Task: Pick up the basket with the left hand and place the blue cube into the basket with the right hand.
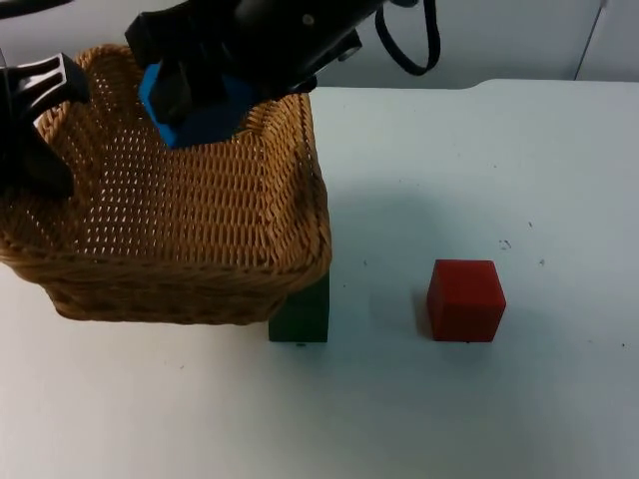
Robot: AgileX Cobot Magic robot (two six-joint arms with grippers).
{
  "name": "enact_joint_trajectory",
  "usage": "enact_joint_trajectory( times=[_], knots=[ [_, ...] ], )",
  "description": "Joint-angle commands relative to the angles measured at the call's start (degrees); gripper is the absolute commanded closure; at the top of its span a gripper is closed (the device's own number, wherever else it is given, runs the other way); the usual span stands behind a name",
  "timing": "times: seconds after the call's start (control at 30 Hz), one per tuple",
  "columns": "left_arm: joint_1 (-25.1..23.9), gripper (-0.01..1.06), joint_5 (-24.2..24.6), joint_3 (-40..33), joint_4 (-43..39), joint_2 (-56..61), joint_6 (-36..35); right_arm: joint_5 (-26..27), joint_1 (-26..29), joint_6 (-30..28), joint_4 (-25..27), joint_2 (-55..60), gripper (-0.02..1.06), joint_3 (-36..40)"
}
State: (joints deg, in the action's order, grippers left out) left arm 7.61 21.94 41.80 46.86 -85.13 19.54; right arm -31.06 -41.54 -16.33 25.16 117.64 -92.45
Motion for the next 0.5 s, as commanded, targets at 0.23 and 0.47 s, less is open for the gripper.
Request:
enact_joint_trajectory(
  times=[0.23, 0.47],
  knots=[
    [-0.06, 1.05, -0.19, 0.09, 1.84, 0.87, -0.07, -0.49, -0.22, -0.15, 0.12, 4.55, 1.05, -2.49],
    [-0.06, 1.05, -0.19, 0.09, 2.23, 0.87, -0.07, -1.62, -0.22, -0.61, 0.16, 6.94, 1.05, -2.49]
  ],
)
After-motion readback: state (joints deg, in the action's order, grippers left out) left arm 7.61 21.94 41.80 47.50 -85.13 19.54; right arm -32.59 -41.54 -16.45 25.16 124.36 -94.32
